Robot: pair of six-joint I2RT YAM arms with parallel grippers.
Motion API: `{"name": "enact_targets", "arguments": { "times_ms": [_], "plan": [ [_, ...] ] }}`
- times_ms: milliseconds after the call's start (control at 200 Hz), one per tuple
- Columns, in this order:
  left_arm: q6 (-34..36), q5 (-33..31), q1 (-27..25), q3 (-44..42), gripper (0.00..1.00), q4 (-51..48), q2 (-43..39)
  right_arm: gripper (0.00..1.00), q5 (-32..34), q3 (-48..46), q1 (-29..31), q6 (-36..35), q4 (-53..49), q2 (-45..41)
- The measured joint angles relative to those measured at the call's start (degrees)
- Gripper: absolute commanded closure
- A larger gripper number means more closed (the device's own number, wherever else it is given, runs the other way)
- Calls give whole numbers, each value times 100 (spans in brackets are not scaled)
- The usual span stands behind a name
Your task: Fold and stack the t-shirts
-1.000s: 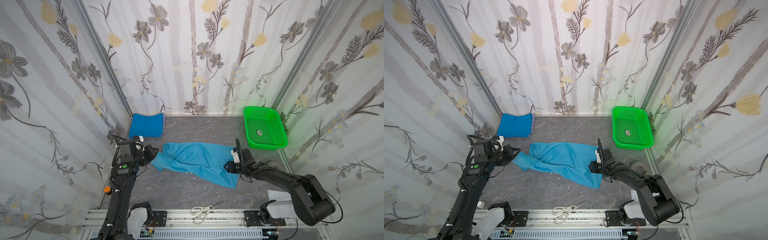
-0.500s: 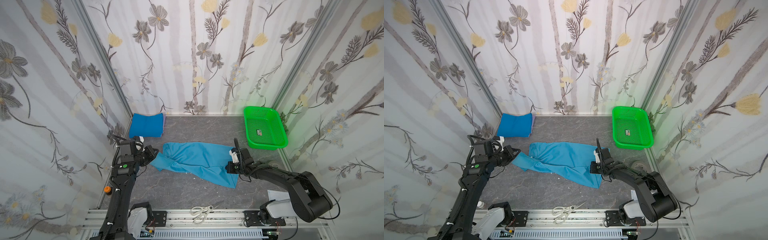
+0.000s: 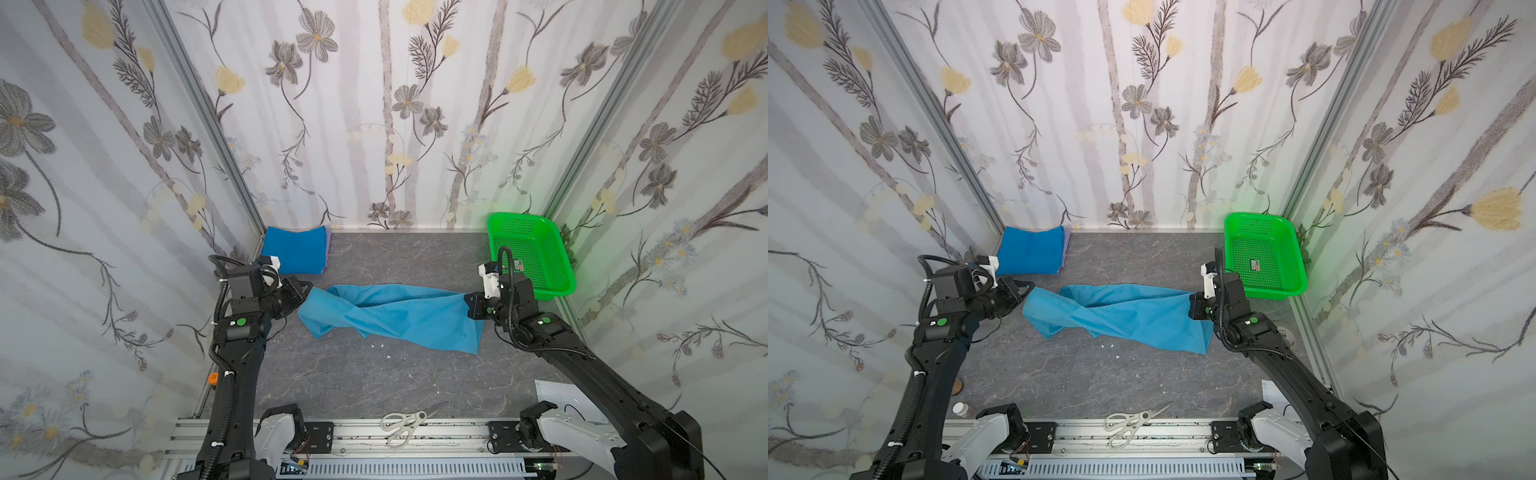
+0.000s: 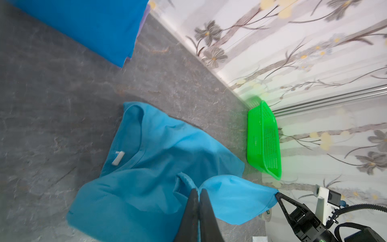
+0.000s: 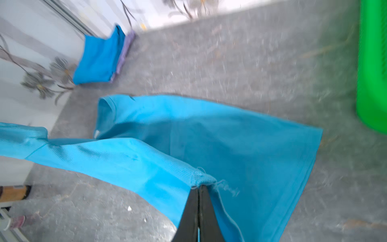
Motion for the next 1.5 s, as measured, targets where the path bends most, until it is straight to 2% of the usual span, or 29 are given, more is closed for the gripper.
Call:
{"name": "enact_targets", "arguments": {
  "times_ms": [275,505,645,819,1034,1134,1254,1499],
  "plan": [
    [-20,120,79,2914,100,190,1165,100,70,2736,-595,-476,-271,575],
    [83,260,164,4251,100,173,1847,100,68,5047,-809,-813,-826,1224],
    [-46,516,284,5090,100,258,2061,100,15,5987,-844,-997,-1043,1377],
    [-372,737,476,5711,100,496,2055,100,-232,6264,-841,-1067,-1340,1290],
    [-562,717,846,5217,100,866,1147,100,-935,5908,-697,-1150,-1467,632],
    [-538,673,872,5375,100,1032,933,100,-1174,5821,-702,-1088,-1355,363],
    [-658,815,892,6017,100,1252,1495,100,-1290,5904,-852,-831,-1045,564],
    [-992,1119,863,6013,100,890,3032,100,-1443,5893,-1158,-393,-1069,2059]
  ]
}}
